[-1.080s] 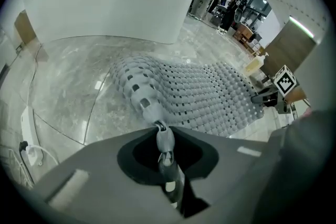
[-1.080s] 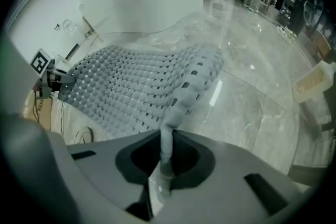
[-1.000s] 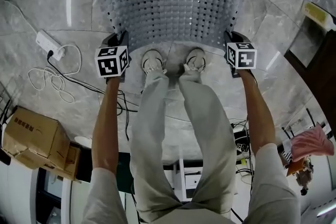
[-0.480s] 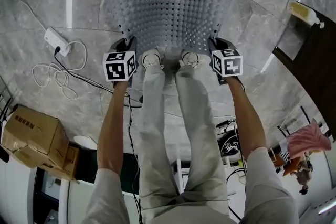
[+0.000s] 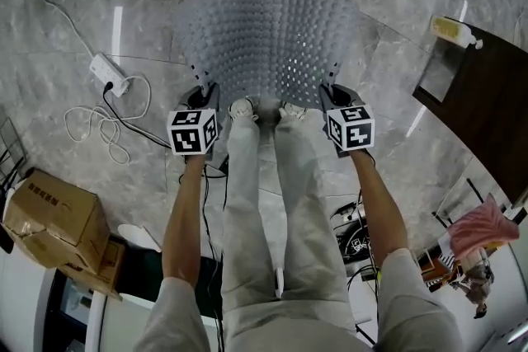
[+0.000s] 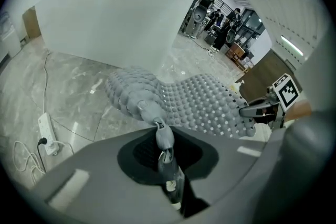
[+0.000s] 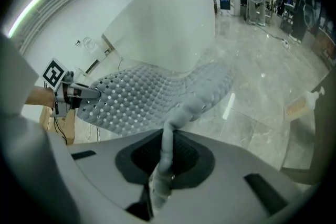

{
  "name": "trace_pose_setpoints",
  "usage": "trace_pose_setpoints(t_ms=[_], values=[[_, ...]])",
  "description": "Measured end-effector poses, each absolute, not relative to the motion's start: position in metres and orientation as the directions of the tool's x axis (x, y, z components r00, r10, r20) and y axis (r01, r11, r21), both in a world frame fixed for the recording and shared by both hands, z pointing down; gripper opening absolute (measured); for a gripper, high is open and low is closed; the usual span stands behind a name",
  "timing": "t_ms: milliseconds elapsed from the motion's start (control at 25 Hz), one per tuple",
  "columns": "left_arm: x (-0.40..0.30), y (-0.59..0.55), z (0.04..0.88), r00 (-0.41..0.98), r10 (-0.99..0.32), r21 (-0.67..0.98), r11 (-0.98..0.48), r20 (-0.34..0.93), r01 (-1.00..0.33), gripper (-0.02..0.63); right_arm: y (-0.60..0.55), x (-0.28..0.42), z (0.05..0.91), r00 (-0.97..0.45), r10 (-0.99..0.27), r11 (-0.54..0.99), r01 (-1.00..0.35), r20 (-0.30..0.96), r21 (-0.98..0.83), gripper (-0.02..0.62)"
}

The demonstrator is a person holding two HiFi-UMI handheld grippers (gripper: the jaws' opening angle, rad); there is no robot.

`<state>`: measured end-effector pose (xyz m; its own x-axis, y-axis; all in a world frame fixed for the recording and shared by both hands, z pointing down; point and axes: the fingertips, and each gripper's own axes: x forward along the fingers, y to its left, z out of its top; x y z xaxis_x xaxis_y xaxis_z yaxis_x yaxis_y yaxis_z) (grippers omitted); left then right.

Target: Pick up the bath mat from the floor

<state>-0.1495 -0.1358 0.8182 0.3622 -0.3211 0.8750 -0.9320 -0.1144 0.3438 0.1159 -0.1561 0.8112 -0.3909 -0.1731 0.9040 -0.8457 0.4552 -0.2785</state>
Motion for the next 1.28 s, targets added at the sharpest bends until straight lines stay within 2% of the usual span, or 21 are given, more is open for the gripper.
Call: trace_pose_setpoints(t_ms=[600, 1280], values=[[-0.138, -0.190, 0.617, 0.361, -0.472, 0.336, -0.141, 0.804, -0.931, 0.044, -0.205, 0.108, 0.608, -0.424, -0.364, 0.459, -0.856, 0.829, -0.236, 0.038], [-0.132, -0.269, 0.382, 0.371, -0.640, 0.293, -0.230, 0.673, -0.928, 0.043, -0.277, 0.095, 0.369, -0.445, -0.594, 0.481, -0.864, 0.671, -0.148, 0.038]])
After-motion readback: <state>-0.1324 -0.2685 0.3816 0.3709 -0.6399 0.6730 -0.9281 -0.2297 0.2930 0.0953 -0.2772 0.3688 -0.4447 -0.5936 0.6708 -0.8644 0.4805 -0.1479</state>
